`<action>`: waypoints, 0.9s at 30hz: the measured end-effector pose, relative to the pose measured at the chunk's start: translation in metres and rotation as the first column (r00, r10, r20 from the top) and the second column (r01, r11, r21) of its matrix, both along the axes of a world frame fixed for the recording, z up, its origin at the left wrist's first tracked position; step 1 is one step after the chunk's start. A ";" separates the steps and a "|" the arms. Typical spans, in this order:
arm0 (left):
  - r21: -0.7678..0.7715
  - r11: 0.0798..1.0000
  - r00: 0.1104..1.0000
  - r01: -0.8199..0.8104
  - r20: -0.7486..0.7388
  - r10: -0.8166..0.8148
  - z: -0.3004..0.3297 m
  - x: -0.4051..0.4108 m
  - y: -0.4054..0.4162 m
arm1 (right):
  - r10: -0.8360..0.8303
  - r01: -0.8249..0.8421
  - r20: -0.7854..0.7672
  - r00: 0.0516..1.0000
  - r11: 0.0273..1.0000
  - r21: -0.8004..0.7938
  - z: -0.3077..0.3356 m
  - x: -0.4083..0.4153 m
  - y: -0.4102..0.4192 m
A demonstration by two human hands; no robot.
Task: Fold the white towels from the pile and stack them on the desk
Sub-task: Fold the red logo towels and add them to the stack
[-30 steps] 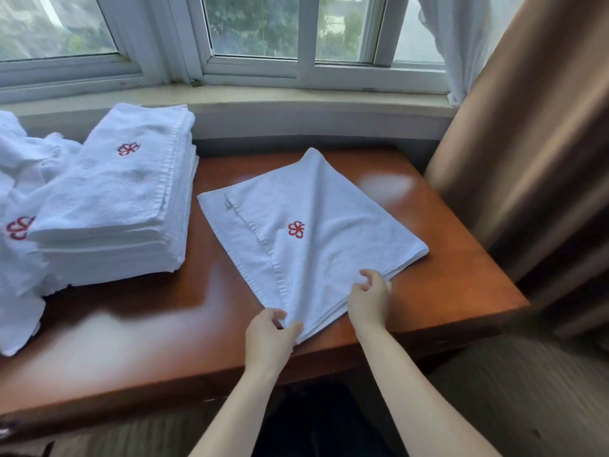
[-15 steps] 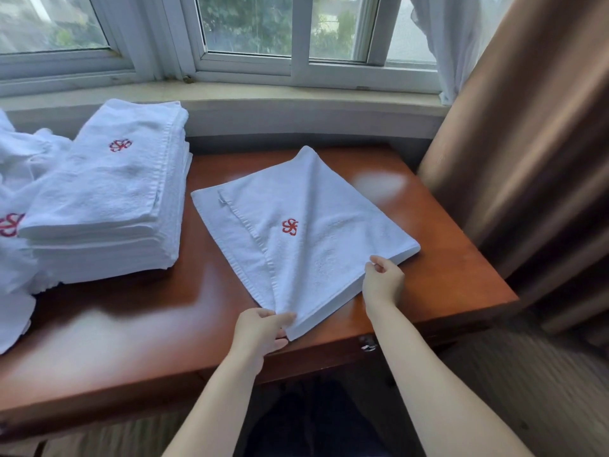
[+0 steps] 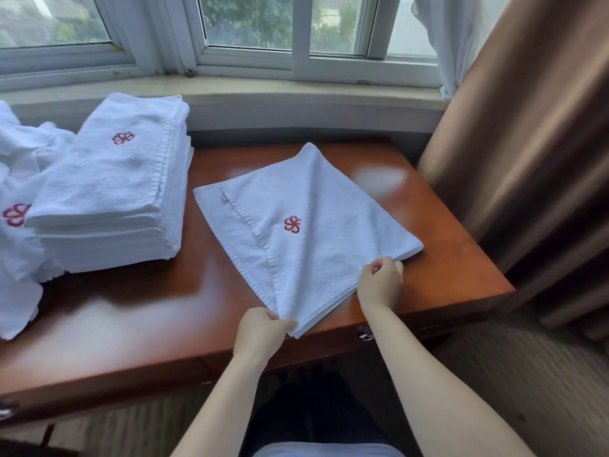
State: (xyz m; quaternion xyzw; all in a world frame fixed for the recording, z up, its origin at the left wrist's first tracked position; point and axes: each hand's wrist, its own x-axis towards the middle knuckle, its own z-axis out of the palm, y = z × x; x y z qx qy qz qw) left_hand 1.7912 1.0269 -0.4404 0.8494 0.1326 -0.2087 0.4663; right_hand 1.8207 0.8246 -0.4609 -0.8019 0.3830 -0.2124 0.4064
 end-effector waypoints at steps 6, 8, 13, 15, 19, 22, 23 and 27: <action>-0.221 0.975 0.966 0.006 -0.252 -0.063 0.005 0.000 0.005 | 0.041 -0.041 -0.043 0.998 0.999 0.005 -0.003 -0.006 0.005; -0.259 0.966 0.959 -0.009 -0.277 -0.065 0.005 -0.002 0.004 | 0.057 -0.057 -0.032 0.998 0.998 0.010 -0.001 -0.008 0.006; -0.040 0.991 0.990 0.128 -0.052 -0.130 -0.007 -0.007 -0.004 | 0.033 -0.044 -0.068 0.997 0.983 -0.176 0.004 -0.018 0.020; 0.112 0.972 0.978 0.208 -0.007 -0.208 -0.008 -0.009 -0.007 | 0.140 -0.134 0.011 0.990 0.965 -0.227 0.008 -0.022 0.032; 0.070 0.919 0.914 0.387 -0.165 -0.372 0.004 0.007 0.006 | 0.712 -0.712 -0.025 0.701 0.702 0.010 0.024 -0.015 0.067; -0.024 0.948 0.907 0.316 -0.286 -0.310 0.019 0.035 0.024 | 0.814 -0.853 -0.278 0.509 0.520 -0.041 0.021 0.000 0.087; 0.008 0.978 0.955 0.209 -0.218 -0.202 0.021 0.047 0.028 | 0.778 -0.849 -0.357 0.517 0.520 -0.095 0.018 0.003 0.091; -0.071 0.987 0.982 -0.142 0.112 0.149 0.019 0.095 0.030 | 0.616 -0.814 -0.539 0.574 0.500 -0.297 0.007 0.000 0.106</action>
